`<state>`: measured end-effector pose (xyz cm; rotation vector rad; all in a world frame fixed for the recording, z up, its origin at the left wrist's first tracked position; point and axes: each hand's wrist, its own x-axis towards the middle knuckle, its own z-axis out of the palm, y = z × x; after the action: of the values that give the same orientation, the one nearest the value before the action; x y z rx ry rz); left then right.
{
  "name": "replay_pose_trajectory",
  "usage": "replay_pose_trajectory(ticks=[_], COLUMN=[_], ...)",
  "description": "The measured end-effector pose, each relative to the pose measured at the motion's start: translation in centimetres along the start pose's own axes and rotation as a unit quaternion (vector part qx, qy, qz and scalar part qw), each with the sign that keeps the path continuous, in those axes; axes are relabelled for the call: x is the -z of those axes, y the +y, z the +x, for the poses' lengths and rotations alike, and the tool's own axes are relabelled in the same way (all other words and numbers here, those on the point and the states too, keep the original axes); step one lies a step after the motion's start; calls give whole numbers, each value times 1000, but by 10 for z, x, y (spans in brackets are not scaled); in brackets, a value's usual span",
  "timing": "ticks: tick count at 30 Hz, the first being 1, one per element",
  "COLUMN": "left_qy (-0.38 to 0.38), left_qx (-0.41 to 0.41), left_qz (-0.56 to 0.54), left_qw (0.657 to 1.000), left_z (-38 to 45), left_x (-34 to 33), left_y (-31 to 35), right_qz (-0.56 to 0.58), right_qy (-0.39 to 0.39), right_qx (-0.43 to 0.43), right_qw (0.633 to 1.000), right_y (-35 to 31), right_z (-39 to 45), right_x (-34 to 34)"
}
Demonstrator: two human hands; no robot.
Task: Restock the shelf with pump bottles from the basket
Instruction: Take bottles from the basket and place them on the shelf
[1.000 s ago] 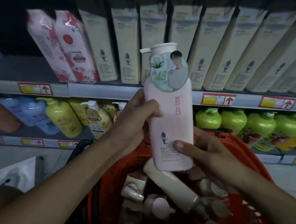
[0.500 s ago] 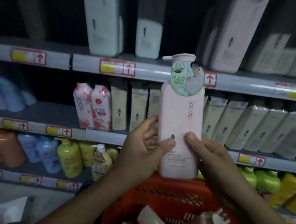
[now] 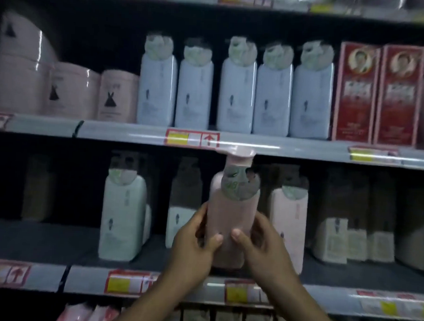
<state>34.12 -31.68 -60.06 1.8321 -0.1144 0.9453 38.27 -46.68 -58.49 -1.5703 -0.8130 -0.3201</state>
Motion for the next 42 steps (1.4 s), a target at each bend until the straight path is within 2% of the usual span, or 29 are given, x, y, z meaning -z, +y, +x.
replay_pose_trajectory(ticks=[3,7,13,16,22,24,27,29,35,42], left_qy=[14,39,36,44,20,24,22,17,16,26], left_qx=[51,99,96,95,106,114,155,170,183,186], left_qz=[-20,-34,61,113,164,183,242,271,292,290], left_qw=[998,994,993,988,981,976,958,947,938,938], left_z=[23,34,51,52,50,50,56,62,83,94], left_x=[-19,-35,-41,-43,-44,-42,-42,-44,-51,-55], left_y=[-17,-33,-39,-37,-41,-45,-49,-49,-55,-58], right_qz=[-76,-141,-188,-176,-193,-216,-296,-323,-356,-335], right_qy=[10,5,40,57,38,54,59,58,50,51], right_qx=[12,-52,-56,-61,-80,-112,-188,-200,-220,-234], right_qw=[997,989,980,981,977,968,935,923,907,911], right_y=[23,40,51,56,69,75,76,76,73,80], right_z=[26,40,59,57,58,59,59,62,87,100], right_x=[-6,-13,-18,-22,-23,-27,-32,-32,-34,-39])
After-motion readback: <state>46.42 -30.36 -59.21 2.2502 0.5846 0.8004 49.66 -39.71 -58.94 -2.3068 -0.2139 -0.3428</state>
